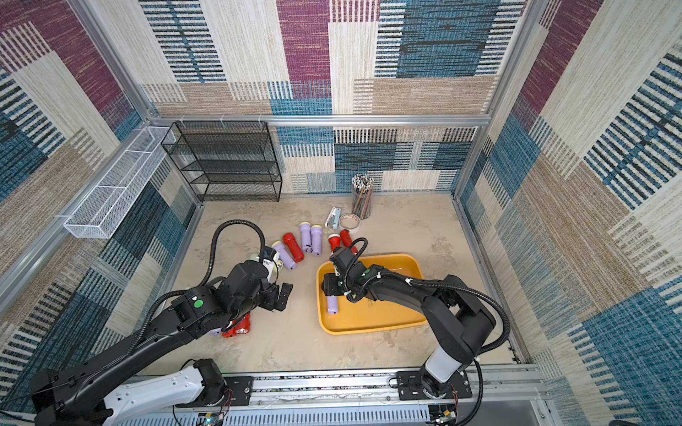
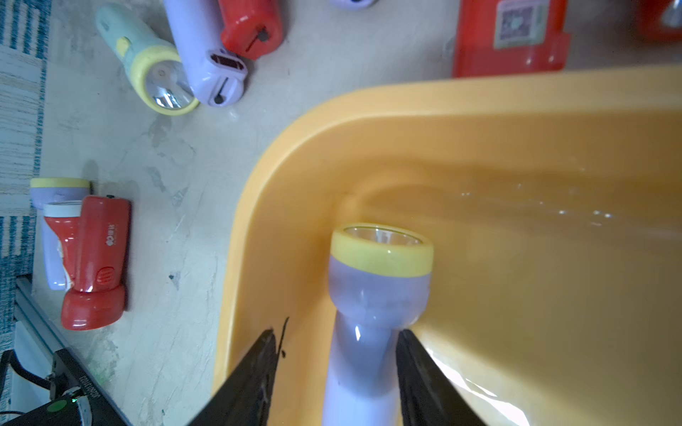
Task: Put the flashlights into the storage boxes
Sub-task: Place the flashlight at the storage box, then pick up the flashlight from the center of the board.
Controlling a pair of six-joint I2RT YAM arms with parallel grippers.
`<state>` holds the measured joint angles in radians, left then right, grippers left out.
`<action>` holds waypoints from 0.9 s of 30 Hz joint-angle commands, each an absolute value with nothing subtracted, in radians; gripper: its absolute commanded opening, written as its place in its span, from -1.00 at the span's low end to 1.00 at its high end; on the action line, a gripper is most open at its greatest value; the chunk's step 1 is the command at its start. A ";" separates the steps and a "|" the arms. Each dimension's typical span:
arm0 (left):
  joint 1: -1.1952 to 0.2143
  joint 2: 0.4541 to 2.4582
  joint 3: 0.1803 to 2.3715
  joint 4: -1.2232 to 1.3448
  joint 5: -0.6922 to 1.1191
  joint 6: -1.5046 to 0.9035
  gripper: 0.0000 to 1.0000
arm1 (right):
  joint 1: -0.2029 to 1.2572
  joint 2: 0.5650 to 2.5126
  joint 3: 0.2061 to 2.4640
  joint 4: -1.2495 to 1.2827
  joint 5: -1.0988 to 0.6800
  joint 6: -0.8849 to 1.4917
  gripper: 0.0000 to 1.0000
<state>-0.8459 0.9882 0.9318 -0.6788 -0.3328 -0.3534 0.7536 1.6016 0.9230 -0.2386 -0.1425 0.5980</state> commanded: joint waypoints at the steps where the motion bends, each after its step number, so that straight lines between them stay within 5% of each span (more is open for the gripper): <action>1: -0.836 0.982 0.928 -0.686 -0.338 -0.370 0.99 | 0.756 1.556 0.925 -0.245 -0.141 0.605 0.12; 6: -0.787 0.987 0.909 -0.683 -0.336 -0.374 0.98 | 0.758 1.460 0.921 -0.291 -0.110 0.593 0.37; 9: -0.682 1.003 0.886 -0.665 -0.254 -0.402 0.84 | 0.757 1.399 0.920 -0.315 -0.088 0.576 0.95; 10: -0.635 1.008 0.875 -0.652 -0.213 -0.413 0.79 | 0.757 1.379 0.922 -0.322 -0.080 0.569 0.99; 27: -0.249 1.298 0.874 -0.476 -0.052 -0.536 0.60 | 0.755 1.315 0.917 -0.345 -0.005 0.489 0.99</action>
<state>-0.2890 1.2686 0.8593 -0.5373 -0.0963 -0.4911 0.7544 1.3087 0.9207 -0.3637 -0.0326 0.5148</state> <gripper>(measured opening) 0.799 0.995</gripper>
